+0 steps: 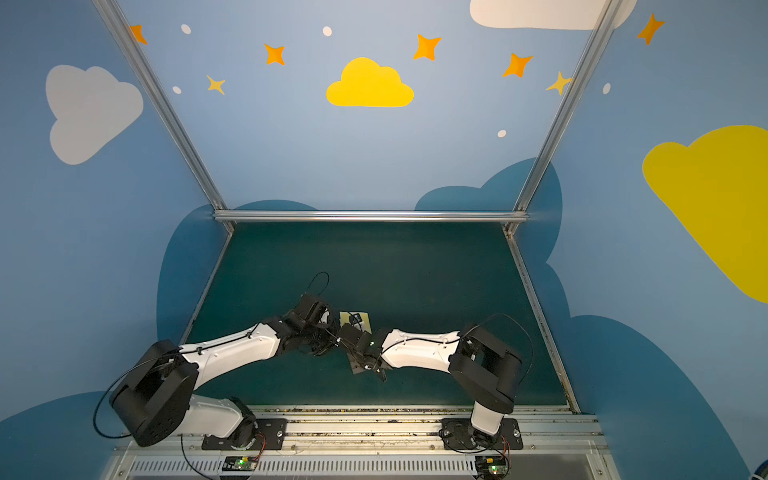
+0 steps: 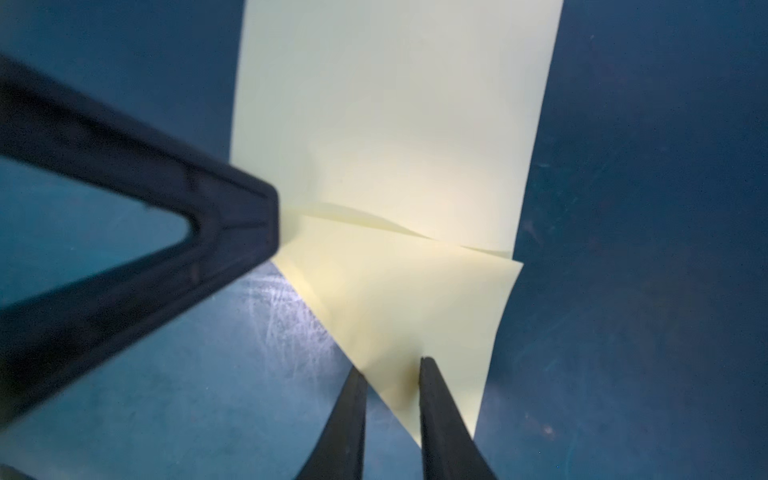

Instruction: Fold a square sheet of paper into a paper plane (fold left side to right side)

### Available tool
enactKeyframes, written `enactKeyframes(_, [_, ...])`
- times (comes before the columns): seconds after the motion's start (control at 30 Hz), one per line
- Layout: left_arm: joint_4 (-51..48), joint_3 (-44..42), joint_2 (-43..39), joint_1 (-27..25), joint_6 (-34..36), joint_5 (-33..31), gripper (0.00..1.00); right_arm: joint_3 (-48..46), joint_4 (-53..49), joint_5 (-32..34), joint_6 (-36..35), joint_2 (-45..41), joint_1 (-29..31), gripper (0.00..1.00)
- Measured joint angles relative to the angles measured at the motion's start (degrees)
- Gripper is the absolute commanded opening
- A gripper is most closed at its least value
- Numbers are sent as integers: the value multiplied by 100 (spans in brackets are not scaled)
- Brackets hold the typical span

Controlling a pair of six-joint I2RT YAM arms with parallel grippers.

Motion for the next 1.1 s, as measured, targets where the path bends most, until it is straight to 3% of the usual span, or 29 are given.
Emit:
enactKeyframes(0.17, [-37, 0, 0, 2, 20, -13, 4, -101, 13, 44, 46, 2, 0, 41])
enactKeyframes(0.4, [-175, 70, 0, 46, 136, 0, 4, -173, 0, 243, -7, -2, 2, 44])
enactKeyframes(0.57, [-245, 136, 0, 133, 262, 81, 4, -181, -24, 389, -164, -28, 2, 42])
enactKeyframes(1.1, [-262, 149, 0, 245, 472, 350, 4, -181, -72, 466, -461, -26, 7, 21])
